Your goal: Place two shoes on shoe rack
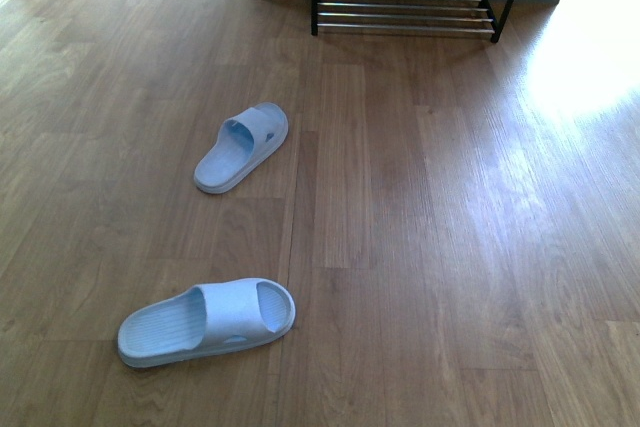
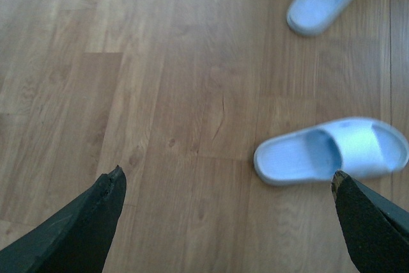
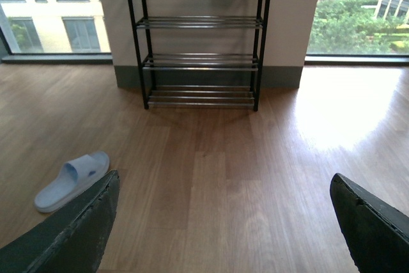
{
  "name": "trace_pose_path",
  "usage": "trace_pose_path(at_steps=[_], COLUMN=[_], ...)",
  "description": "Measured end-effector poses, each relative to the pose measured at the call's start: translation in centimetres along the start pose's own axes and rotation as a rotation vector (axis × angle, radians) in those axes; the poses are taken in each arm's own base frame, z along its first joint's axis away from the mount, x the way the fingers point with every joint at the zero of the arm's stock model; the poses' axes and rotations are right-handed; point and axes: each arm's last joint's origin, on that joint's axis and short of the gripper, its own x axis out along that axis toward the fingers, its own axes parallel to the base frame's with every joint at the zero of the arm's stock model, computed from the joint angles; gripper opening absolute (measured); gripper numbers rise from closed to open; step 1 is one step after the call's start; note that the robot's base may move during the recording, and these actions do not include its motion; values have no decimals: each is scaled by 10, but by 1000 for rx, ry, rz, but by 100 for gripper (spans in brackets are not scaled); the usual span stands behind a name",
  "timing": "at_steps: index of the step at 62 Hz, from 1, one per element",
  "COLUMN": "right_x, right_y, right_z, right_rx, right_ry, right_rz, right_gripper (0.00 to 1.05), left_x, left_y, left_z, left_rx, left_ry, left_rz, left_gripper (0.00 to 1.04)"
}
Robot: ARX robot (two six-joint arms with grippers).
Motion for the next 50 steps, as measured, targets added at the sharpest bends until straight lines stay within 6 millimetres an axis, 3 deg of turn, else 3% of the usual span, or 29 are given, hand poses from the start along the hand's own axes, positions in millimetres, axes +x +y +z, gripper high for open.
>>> trace_pose_path(at_steps=[10,17,30,44,50], right_x=[0,0,0,0,0], right_y=[0,0,0,0,0], right_z=[0,0,0,0,0], right_rx=[0,0,0,0,0], right_ry=[0,0,0,0,0], right_rz=[0,0,0,0,0], right_gripper=[96,96,96,96,96], left_x=[50,85,142,186,199], left_y=[-32,-49,-75,-93,-103], left_z=[10,7,-24,-73,-81], left_rx=[264,369,555,699,710], left_ry=[77,123,166,207,183], left_rz=[-113,-160,-234,-306,-372], left_gripper=[95,95,95,95,95])
